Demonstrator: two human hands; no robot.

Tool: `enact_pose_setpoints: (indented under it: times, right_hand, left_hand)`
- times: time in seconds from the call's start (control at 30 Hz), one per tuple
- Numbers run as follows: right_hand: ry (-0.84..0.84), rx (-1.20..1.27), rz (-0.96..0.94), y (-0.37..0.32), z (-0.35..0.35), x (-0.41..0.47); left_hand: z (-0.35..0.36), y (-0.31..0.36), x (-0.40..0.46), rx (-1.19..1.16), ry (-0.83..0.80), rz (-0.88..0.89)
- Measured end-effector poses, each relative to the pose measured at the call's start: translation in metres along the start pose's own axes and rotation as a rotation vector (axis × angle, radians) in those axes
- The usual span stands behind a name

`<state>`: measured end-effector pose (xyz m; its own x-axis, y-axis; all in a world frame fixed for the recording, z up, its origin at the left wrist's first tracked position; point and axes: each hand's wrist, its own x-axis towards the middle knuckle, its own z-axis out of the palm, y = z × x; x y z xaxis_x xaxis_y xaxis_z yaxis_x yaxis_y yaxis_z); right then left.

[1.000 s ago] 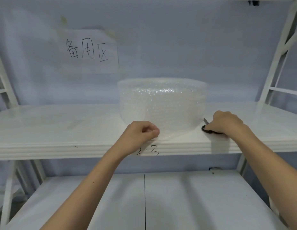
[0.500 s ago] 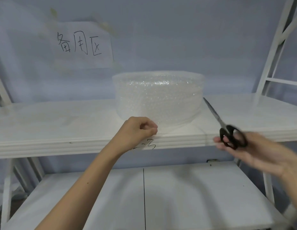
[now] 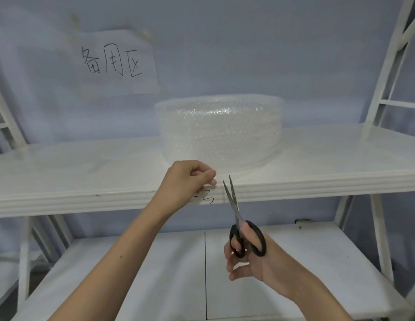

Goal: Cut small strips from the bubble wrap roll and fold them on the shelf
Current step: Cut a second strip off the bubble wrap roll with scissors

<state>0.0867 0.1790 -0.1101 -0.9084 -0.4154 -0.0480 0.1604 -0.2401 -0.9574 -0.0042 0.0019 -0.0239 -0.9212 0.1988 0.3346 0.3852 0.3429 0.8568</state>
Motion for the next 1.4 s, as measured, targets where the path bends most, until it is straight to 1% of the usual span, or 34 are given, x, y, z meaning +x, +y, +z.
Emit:
enact_pose_setpoints:
  times: [0.13, 0.33, 0.63, 0.73, 1.03, 1.2, 1.4]
  right_hand:
    - [0.054, -0.014, 0.033, 0.008, 0.001, 0.007]
    - [0.021, -0.042, 0.024, 0.002, 0.006, 0.021]
    - [0.04, -0.147, 0.006, -0.007, -0.003, 0.041]
    - [0.05, -0.171, 0.019, -0.005, -0.007, 0.042]
    - [0.028, -0.176, -0.029, -0.014, -0.009, 0.055]
    - [0.03, -0.175, -0.032, -0.012, -0.012, 0.057]
    - [0.025, -0.179, -0.043, -0.01, -0.013, 0.06]
  left_hand:
    - [0.0, 0.001, -0.003, 0.048, 0.016, 0.001]
    - [-0.005, -0.001, -0.004, 0.07, 0.062, -0.023]
    - [-0.005, 0.0, -0.008, 0.082, 0.059, -0.03]
    - [-0.005, -0.003, -0.009, 0.031, 0.053, -0.048]
    - [-0.006, -0.007, -0.006, -0.055, 0.047, -0.078]
    - [-0.003, -0.007, -0.003, -0.162, 0.033, -0.124]
    - [0.001, -0.004, -0.001, -0.197, 0.043, -0.133]
